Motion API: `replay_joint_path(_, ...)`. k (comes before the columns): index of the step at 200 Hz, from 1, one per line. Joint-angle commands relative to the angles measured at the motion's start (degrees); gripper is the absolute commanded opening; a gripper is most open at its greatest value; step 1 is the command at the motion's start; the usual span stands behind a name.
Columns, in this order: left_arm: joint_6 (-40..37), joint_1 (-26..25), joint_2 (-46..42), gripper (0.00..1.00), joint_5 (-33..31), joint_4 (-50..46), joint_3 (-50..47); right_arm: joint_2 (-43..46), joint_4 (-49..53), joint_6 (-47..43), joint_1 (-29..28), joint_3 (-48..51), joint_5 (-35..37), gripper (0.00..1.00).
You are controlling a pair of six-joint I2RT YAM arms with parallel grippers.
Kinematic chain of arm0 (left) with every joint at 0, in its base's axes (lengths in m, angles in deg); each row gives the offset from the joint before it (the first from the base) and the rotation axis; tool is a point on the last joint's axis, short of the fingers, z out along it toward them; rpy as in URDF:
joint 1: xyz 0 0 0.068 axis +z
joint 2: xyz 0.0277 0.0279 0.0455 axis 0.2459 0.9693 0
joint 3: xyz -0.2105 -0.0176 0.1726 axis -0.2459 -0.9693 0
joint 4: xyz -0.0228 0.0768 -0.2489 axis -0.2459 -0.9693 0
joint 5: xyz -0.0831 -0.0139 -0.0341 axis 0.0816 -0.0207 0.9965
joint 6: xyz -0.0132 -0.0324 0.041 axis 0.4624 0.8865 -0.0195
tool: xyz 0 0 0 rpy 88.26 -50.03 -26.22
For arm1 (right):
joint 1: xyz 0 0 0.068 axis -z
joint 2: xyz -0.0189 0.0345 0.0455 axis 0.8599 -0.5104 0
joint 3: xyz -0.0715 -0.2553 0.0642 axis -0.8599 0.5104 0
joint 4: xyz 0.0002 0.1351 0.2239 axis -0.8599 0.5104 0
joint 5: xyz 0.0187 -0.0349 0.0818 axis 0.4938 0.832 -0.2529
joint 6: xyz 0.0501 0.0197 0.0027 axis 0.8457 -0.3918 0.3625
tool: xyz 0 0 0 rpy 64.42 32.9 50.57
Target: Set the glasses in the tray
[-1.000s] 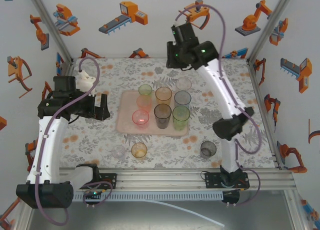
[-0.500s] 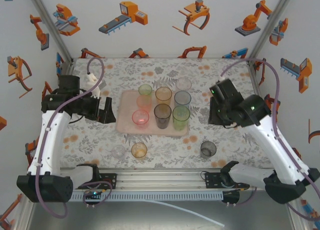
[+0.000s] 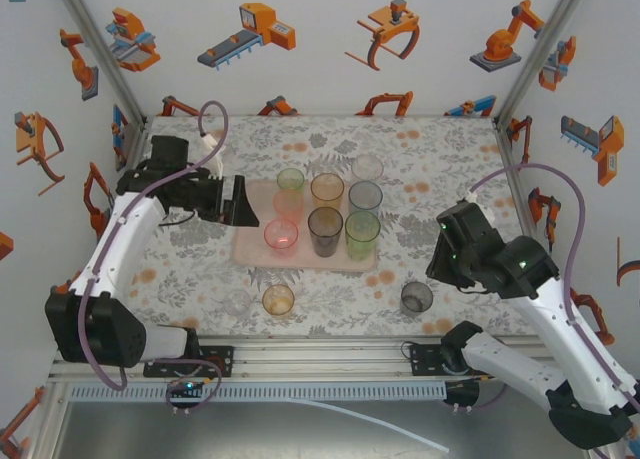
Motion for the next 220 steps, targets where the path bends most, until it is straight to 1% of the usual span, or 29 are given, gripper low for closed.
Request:
replay_joint_path(1, 6.5, -1.0, 2.2, 0.95, 3.2, 5.1, -2.5, 1.4, -2.7, 3.3, -0.4, 1.3, -0.2, 0.33)
replay_joint_path(27, 12.8, -1.1, 5.4, 0.94, 4.9, 10.3, -4.8, 2.6, -4.3, 4.6, -0.5, 3.5, -0.1, 0.33)
replay_joint_path(49, 16.3, -1.5, 7.4, 0.93, 4.3, 14.2, -5.8, 2.7, -4.8, 5.3, -0.4, 4.6, -0.1, 0.32)
replay_joint_path(66, 16.6, -1.7, 9.1, 0.93, 3.5, 14.4, -5.5, 3.0, -5.1, 5.4, -0.4, 5.1, -0.1, 0.32)
replay_joint_path(109, 17.4, -2.5, 14.1, 0.93, 5.3, 14.1, -4.8, 3.3, -5.3, 5.5, -0.4, 6.3, 0.2, 0.32)
replay_joint_path(145, 18.0, -3.3, 15.9, 0.92, 5.3, 14.1, -4.2, 4.4, -5.6, 5.8, -0.4, 7.5, 0.3, 0.32)
replay_joint_path(220, 18.9, -4.8, 18.7, 0.92, 8.5, 14.5, -3.1, 5.0, -5.8, 5.9, -0.4, 8.2, 0.6, 0.32)
